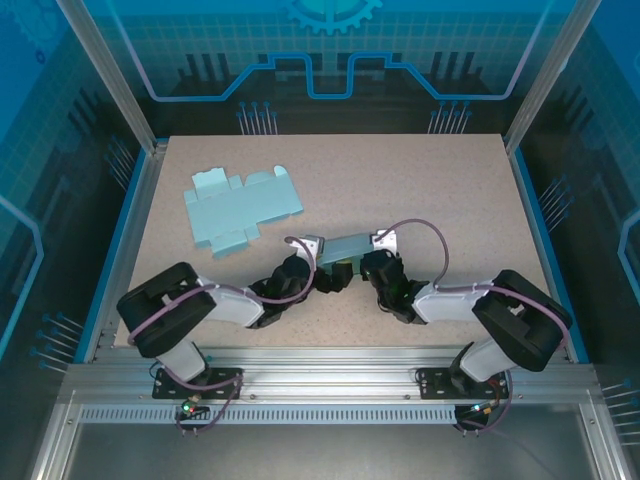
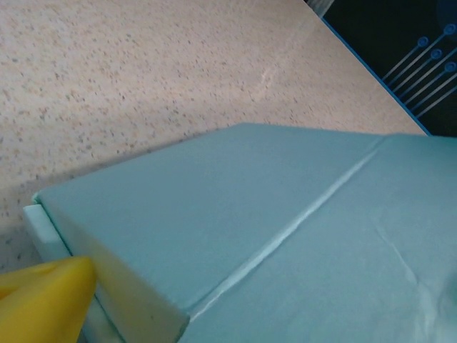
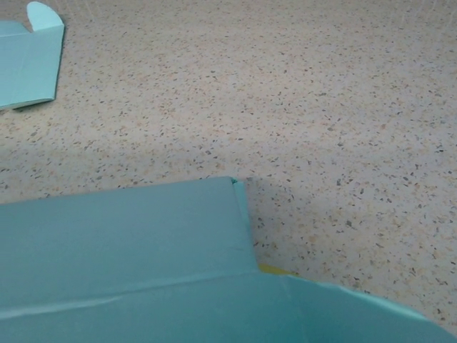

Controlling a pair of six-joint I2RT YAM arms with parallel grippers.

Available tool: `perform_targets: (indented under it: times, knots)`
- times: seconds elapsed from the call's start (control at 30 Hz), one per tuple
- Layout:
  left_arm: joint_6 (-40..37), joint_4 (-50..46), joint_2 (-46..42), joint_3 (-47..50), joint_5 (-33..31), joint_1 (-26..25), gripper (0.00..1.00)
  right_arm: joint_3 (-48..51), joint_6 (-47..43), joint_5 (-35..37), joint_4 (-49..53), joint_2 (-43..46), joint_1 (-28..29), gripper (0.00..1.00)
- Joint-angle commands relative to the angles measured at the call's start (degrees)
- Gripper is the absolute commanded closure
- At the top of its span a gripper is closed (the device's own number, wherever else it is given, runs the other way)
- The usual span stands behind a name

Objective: Fold the paper box

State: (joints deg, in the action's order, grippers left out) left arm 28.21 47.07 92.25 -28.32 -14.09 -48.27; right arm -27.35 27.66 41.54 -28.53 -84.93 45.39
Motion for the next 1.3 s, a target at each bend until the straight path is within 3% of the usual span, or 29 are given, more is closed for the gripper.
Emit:
perform_targets:
  times: [0.0, 0.27, 0.57, 0.83, 1.03, 1.17, 1.27]
  knots:
    - [2.18, -8.27, -4.86, 1.75, 3.67, -0.69, 0.01, 0.37, 0.82, -0.01, 1.20, 1.45, 1.29, 0.78]
    - [3.56, -23.83, -15.24, 2.96, 1.44, -0.68, 0.01, 0.28, 0.99, 2.10, 3.66, 1.78, 3.46, 0.70]
    - [3.62, -36.32, -31.19, 3.78, 0.67, -0.68, 0.01, -0.77, 2.42, 7.11, 12.36, 5.33, 8.03, 0.49]
    - [2.29, -46.66, -44.35, 0.66, -3.92, -0.60, 0.01, -3.62, 10.22, 14.93, 35.53, 17.15, 15.08, 0.26]
    - [-1.35, -48.21, -40.61, -6.95, -8.82, -0.51, 0.01, -9.46, 14.64, 12.75, 54.78, 29.97, 15.57, 0.00]
    - [-3.59, -53.58, -31.99, -15.05, -13.43, 0.16, 0.01, -12.07, 11.62, 9.32, 57.36, 36.37, 13.06, 0.00]
    - [-3.87, -56.78, -25.32, -20.43, -12.52, 2.38, 0.01, -13.91, 8.10, 2.11, 56.75, 37.35, 6.83, 0.00]
